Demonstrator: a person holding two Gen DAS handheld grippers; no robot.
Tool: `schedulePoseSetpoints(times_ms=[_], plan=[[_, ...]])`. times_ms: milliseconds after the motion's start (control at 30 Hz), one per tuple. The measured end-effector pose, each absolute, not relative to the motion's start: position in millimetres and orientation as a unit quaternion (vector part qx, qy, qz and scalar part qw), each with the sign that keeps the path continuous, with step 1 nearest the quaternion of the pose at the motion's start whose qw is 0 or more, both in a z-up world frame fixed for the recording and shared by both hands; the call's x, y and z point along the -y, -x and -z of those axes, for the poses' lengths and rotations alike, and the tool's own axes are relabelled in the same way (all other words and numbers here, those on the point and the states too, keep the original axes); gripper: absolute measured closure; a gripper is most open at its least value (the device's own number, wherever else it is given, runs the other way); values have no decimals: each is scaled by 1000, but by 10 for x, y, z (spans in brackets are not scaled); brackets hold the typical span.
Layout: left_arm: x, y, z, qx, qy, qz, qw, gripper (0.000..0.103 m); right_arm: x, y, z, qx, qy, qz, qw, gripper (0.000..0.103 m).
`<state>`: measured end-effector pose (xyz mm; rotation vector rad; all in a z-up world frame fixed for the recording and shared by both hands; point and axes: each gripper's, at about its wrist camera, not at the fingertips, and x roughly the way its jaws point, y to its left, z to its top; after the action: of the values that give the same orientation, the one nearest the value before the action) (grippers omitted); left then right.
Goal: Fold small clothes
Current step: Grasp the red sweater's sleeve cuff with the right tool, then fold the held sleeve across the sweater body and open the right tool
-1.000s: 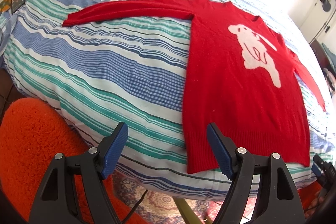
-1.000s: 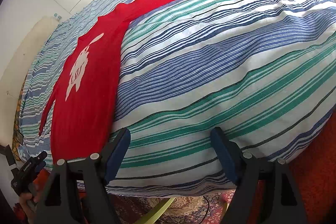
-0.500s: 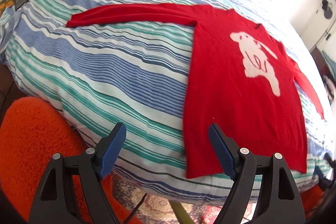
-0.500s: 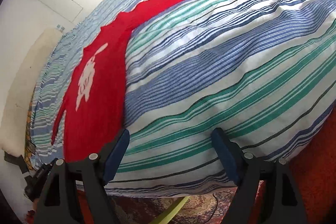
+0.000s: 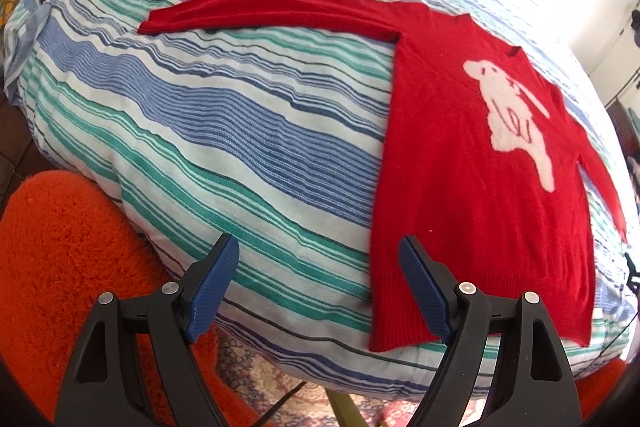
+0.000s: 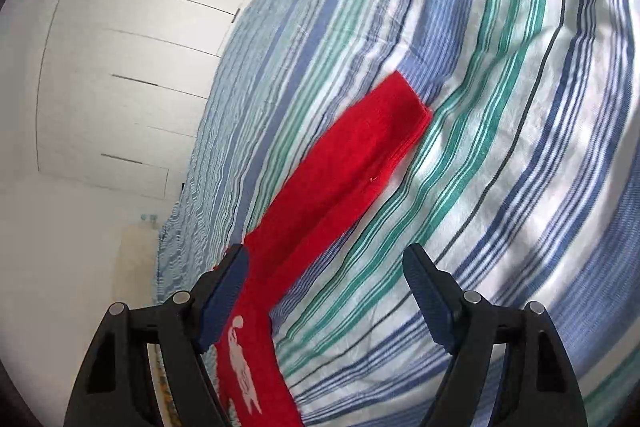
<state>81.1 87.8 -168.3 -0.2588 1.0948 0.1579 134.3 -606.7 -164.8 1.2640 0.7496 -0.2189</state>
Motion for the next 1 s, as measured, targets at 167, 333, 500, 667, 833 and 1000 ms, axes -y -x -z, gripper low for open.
schedulePoseSetpoints(times_ms=[167, 333, 500, 667, 833, 1000], plan=[[-865, -878, 1758, -530, 114, -83, 836, 18, 6292, -1613, 1902, -323, -585, 145, 730, 29], [-792, -945, 1815, -537, 97, -84, 834, 15, 6349, -1779, 2005, -320, -571, 185, 732, 41], [-762, -984, 1807, -536, 97, -69, 836, 15, 6142, -2169, 1612, -415, -404, 231, 782, 98], [-784, -1008, 1814, -539, 112, -56, 833, 15, 5188, -2672, 407, -366, -282, 79, 883, 98], [-826, -999, 1792, -535, 131, -49, 833, 15, 3416, -3184, -466, -332, -206, -144, 909, 98], [-922, -955, 1769, -532, 150, -49, 832, 15, 1724, -3507, -383, -377, -163, -289, 865, 86]])
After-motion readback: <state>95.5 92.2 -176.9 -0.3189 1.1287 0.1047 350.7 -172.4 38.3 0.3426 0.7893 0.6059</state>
